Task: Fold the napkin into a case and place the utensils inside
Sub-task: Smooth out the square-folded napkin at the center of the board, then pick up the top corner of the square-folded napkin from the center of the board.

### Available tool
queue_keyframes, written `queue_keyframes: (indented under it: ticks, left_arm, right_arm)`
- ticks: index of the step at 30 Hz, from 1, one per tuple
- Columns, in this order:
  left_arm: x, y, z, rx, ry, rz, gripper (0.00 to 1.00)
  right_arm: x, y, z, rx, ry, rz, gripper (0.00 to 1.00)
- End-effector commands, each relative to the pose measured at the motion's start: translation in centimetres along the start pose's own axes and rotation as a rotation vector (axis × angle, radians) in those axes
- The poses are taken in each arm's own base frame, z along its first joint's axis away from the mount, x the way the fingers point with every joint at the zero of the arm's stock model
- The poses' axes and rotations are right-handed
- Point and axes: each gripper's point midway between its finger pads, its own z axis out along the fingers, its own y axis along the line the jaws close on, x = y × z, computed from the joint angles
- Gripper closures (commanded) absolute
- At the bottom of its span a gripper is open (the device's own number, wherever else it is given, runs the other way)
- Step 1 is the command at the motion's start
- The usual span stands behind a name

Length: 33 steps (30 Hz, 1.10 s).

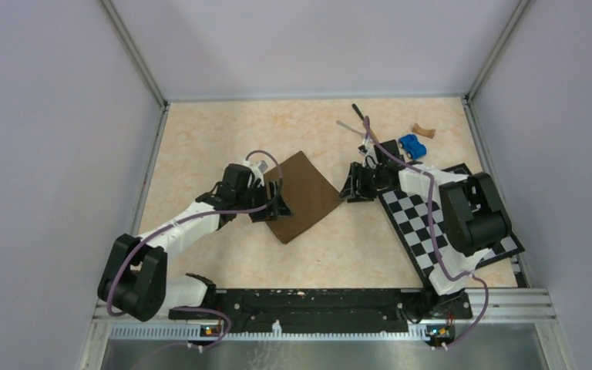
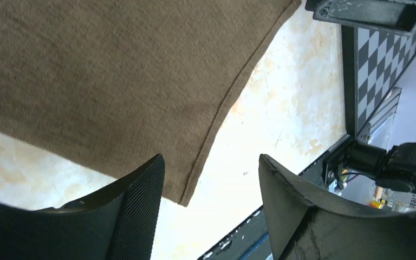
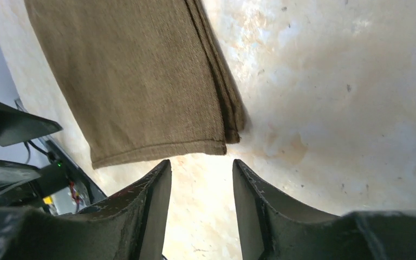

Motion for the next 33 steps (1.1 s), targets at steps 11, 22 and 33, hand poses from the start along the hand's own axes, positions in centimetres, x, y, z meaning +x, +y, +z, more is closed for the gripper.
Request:
queue_keyframes:
  ticks: [11,22,33]
  left_arm:
    - [2.3,0.0,-0.8,0.048,-0.010,-0.053,0.36]
    - [2.8,-0.2,-1.3,0.055,-0.003,-0.059,0.35]
    - [3.4,-0.1,-1.8,0.055,-0.011,-0.070,0.35]
  right_arm:
    - [-1.2,0.4,-0.7,-0.007,-0.004,-0.069,0.71]
    - [-2.0,0.1,0.5,-0.012,-0.005,-0.051,0.71]
    - [-2.3,0.8,0.7,-0.047,-0.008,-0.046,0.79]
